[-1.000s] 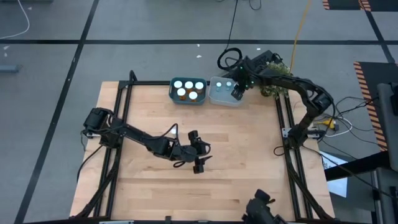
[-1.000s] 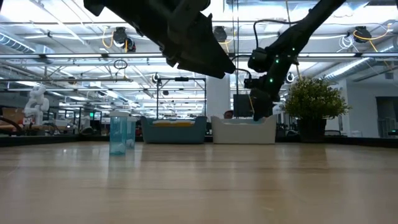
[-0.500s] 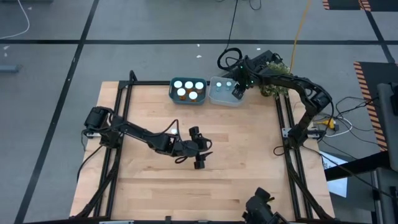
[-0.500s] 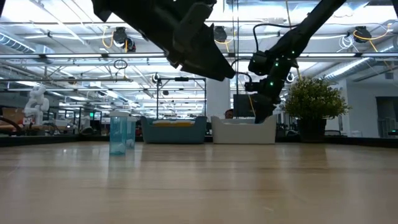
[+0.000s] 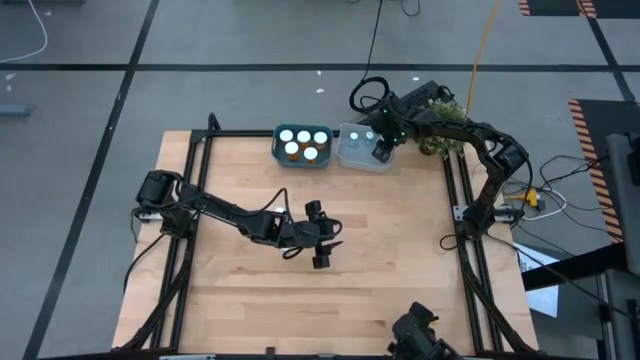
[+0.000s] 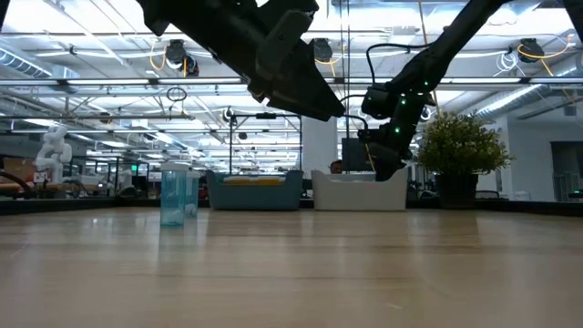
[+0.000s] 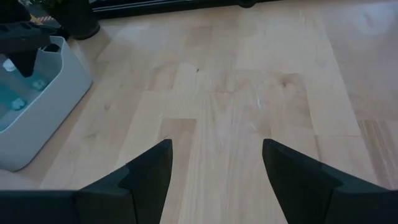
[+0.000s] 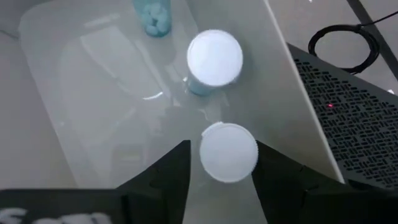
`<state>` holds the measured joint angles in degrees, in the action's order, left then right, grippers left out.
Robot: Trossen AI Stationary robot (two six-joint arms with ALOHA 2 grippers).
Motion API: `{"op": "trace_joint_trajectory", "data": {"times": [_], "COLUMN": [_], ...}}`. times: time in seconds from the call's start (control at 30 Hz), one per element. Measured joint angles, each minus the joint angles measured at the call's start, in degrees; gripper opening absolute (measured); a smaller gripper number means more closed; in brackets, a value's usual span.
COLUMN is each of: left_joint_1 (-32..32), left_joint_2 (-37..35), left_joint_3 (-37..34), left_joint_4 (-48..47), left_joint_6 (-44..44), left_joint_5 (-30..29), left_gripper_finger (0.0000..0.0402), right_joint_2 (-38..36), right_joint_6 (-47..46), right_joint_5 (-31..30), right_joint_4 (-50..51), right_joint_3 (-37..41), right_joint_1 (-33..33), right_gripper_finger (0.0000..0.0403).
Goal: Pick and place medicine bottles into bin by pill shape (circle, oval)
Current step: Put the blue pill bottle into the gray bin
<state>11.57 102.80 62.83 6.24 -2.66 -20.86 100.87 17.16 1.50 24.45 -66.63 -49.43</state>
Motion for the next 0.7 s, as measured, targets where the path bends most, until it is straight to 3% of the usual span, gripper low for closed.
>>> {"op": "trace_joint_trajectory", "data": {"times": [0.33, 0.7], "left_joint_1": [0.0, 0.0], "left_joint_2": [0.0, -4.9], "left_joint_3": [0.0, 0.0], "left_joint_4": [-0.7, -11.2], "left_joint_6": [0.0, -1.2], "left_joint_5": [0.0, -1.4], "left_gripper_finger": [0.025, 0.025], "right_joint_2": [-5.9, -21.2], "right_joint_6": [-1.8, -9.3], "right_joint_5": [-0.2, -0.1], "right_joint_4": [1.3, 9.8], "right_joint_3": [0.0, 3.4], "right_joint_1": [1.1, 10.5], "right_gripper_finger": [0.0211, 0.0214]}}
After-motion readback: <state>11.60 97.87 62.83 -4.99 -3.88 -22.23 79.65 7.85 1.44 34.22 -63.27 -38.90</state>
